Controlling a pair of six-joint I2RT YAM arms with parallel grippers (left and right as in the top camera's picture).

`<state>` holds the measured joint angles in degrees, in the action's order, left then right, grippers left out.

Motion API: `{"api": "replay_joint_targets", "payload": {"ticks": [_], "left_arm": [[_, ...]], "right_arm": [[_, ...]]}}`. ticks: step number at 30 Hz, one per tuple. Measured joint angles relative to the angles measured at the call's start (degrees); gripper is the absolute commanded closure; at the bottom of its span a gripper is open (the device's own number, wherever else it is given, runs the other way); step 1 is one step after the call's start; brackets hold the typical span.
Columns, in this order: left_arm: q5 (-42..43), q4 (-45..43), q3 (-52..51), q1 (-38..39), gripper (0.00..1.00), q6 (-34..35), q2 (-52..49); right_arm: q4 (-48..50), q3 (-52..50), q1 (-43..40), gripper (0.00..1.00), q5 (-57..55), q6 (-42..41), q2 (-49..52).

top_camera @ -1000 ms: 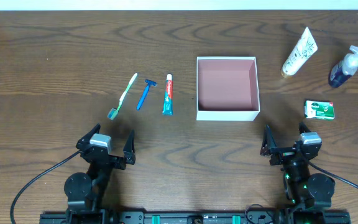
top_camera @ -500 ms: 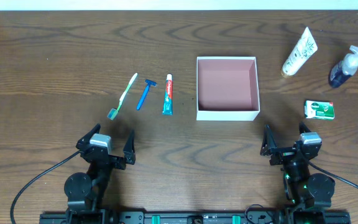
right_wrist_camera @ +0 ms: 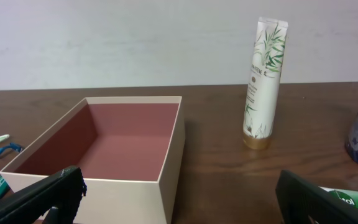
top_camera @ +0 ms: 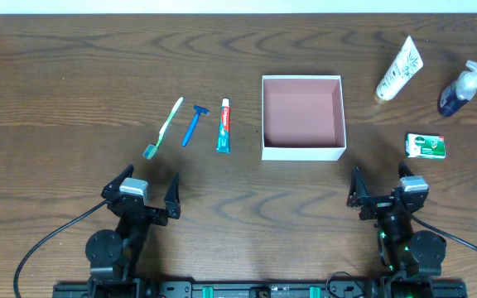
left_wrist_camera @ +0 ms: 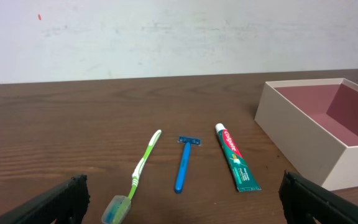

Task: Pack container

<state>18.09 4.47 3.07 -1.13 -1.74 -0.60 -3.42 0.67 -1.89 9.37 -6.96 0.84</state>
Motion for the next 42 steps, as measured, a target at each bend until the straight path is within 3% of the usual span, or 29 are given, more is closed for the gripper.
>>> {"api": "replay_joint_targets", "payload": {"ticks": [24,30,38,42], "left_arm": [[0.00,0.00,0.00,-0.02,0.02,0.00,0.00],[0.02,0.00,0.00,-0.02,0.02,0.00,0.00],[0.02,0.00,0.00,0.00,0.02,0.00,0.00],[0.00,-0.02,0.00,-0.02,0.02,0.00,-0.02]], "right_arm": [[0.04,0.00,0.00,0.01,0.11,-0.31,0.00],[0.59,-0.04,0.00,0.01,3.65,-9.05,0.00],[18.03,0.70,0.00,0.01,12.33,-13.16,-0.11],[13.90,7.45,0.00,0.01,9.99,-10.14,1.68]]}}
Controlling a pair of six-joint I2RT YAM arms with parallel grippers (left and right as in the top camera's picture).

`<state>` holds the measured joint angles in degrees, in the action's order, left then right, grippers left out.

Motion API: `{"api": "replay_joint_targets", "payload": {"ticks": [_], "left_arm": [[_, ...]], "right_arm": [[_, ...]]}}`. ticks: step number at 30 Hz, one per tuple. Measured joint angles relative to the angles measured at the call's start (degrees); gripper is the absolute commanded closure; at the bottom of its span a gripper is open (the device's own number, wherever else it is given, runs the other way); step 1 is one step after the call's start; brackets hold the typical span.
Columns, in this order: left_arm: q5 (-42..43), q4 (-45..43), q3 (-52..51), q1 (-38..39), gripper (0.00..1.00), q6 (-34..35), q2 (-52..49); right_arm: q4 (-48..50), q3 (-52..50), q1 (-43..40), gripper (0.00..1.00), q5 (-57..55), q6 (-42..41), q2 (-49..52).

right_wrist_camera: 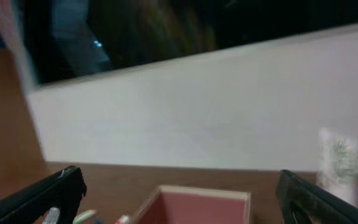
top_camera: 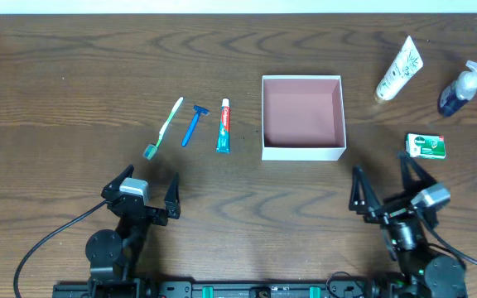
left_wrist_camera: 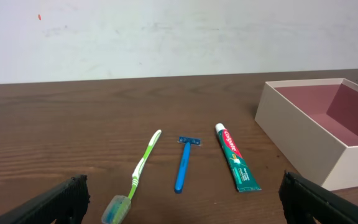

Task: Pack container
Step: 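Move the right gripper to the white Pantene tube and grasp it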

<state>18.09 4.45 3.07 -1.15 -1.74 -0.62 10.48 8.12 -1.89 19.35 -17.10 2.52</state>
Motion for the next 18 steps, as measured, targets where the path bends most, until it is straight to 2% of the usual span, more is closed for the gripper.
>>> {"api": "replay_joint_targets", "payload": {"ticks": [4,8,14,18], "left_arm": [[0.00,0.00,0.00,0.02,0.02,0.00,0.00],[0.02,0.02,0.00,0.00,0.02,0.00,0.00],[0.00,-0.07,-0.02,0.02,0.02,0.00,0.02],[-0.02,-0.07,-0.04,0.02,0.02,0.00,0.02]], "right_arm": [[-11.02,14.25,-0.13,0.01,-4.92,6.91,10.01],[-23.56,30.95,-1.22,0.01,-8.52,11.91,26.53],[-49.53,65.70,-7.82,0.01,-4.26,17.51,59.71],[-64.70,87.27,-9.84,0.01,-1.40,20.35,77.20]]}}
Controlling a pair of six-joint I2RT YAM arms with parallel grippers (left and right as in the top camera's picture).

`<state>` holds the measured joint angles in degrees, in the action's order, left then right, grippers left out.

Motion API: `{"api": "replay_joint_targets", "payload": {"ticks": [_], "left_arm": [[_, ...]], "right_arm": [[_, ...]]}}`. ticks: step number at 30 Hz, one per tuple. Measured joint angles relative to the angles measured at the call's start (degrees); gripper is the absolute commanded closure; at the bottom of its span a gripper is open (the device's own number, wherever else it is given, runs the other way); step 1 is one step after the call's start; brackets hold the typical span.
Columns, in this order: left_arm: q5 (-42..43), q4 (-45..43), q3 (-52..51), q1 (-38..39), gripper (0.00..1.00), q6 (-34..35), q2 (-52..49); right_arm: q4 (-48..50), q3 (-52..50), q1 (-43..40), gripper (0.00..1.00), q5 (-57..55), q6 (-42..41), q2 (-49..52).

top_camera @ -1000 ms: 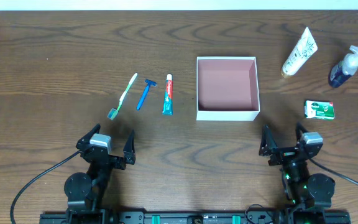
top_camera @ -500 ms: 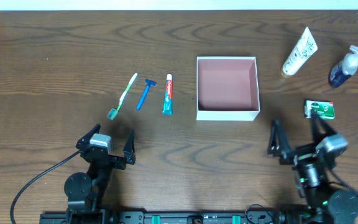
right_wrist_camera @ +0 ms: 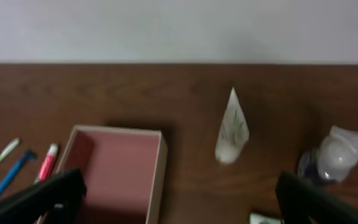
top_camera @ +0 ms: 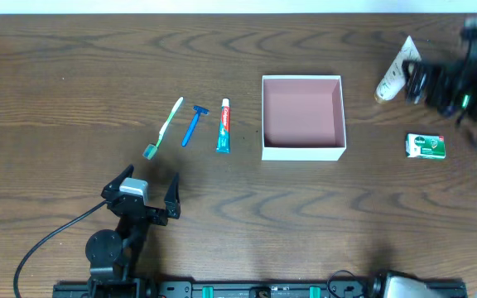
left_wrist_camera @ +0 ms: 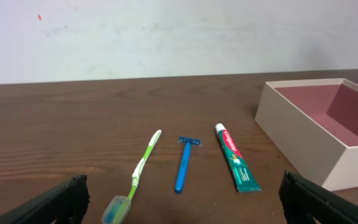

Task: Pack container
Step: 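Move the right gripper to the white Pantene tube and grasp it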

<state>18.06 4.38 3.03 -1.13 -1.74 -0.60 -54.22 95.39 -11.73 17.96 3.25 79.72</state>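
Note:
The white box with a pink inside stands open at the table's middle. Left of it lie a green toothbrush, a blue razor and a toothpaste tube. To the right are a white lotion tube, a blue pump bottle and a green soap box. My left gripper rests open near the front edge, short of the toothbrush. My right gripper hangs open and empty, high over the far right; its blurred arm hides the bottle in the overhead view.
A white wall runs along the table's far edge. Bare brown wood lies between the box and the front edge. A black cable runs from the left arm's base.
My right arm has gone from the table's front right to high over the far right, and its camera now looks down on the box, tube and bottle. The left arm has not moved.
Both grippers sat open at the front edge, with every item in place. Then the right arm had tilted and its camera faced the wall above the box. Now it is raised over the far right items. Nothing has been picked up.

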Motion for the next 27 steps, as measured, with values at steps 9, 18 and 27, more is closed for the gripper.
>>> {"api": "replay_joint_targets", "payload": {"ticks": [9,18,27], "left_arm": [[0.02,0.02,0.00,-0.02,0.02,0.00,0.00],[0.02,0.00,0.00,-0.02,0.02,0.00,0.00],[0.02,0.02,0.00,-0.02,0.02,0.00,0.02]], "right_arm": [[-14.32,19.91,-0.76,0.01,1.33,2.95,17.84],[-11.23,20.28,-0.81,0.01,-7.65,5.42,21.79],[-8.66,20.35,-0.81,0.01,-10.60,6.14,29.40]]}}
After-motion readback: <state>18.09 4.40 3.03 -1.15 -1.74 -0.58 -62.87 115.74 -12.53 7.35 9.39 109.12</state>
